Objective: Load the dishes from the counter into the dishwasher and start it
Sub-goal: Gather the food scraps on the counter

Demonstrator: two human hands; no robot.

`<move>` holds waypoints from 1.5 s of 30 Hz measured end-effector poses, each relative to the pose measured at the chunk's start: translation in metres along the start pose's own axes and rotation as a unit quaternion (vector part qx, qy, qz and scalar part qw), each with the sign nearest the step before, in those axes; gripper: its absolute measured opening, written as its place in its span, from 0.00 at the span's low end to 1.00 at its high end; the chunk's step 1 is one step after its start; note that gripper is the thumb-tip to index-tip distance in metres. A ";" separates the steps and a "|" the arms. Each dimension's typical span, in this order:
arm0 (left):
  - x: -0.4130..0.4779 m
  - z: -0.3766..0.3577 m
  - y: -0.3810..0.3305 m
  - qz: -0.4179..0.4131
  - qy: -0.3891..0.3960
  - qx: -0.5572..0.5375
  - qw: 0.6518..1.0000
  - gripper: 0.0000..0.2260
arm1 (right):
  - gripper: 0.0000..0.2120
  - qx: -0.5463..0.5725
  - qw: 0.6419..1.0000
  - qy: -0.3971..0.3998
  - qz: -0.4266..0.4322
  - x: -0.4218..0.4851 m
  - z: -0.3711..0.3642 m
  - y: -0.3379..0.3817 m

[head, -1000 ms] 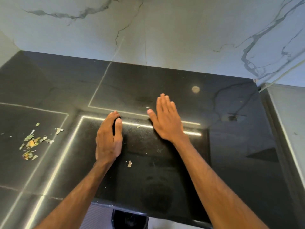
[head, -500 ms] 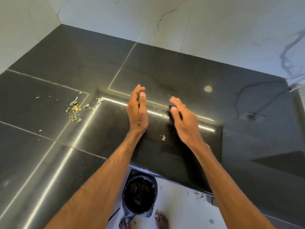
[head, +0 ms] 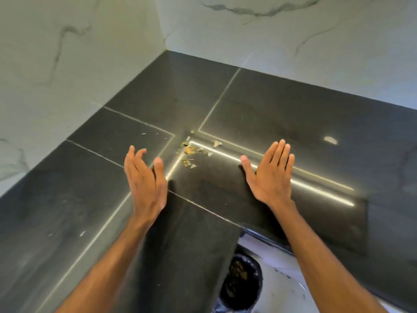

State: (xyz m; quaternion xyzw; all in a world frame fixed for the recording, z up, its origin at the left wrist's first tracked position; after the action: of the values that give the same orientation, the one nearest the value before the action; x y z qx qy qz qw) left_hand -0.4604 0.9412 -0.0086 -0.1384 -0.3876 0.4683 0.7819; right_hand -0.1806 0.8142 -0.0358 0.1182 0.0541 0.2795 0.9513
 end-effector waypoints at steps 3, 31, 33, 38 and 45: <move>0.020 -0.005 0.033 0.011 0.098 0.075 0.992 0.33 | 0.48 0.011 0.998 0.019 0.053 0.020 -0.014 0.048; 0.117 -0.054 0.075 -0.068 0.249 0.167 0.951 0.29 | 0.19 0.477 0.857 0.139 0.139 -0.039 -0.007 0.089; 0.104 -0.062 0.052 -0.148 0.276 0.146 0.938 0.27 | 0.18 0.491 0.852 0.133 0.125 -0.036 -0.006 0.088; 0.068 -0.082 -0.006 -0.240 0.354 0.032 0.903 0.24 | 0.17 0.555 0.815 0.144 0.079 -0.035 -0.007 0.084; 0.008 -0.079 -0.063 -0.294 0.405 -0.054 0.864 0.23 | 0.15 0.681 0.723 0.109 -0.033 -0.047 -0.007 0.051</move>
State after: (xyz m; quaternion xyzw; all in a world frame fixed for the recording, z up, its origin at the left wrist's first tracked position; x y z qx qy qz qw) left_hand -0.3611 0.9270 -0.0205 -0.2377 -0.0840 0.0972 0.9628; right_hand -0.2479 0.8319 -0.0280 0.7011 0.3371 0.1473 0.6108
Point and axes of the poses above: each hand's wrist, its own x-axis towards the middle knuckle, its own z-axis out of the back of the hand, y = z × x, the point moved 4 cm from there along x, towards the middle knuckle, and after that the axes turned 15 degrees about -z, right-handed, at the moved point
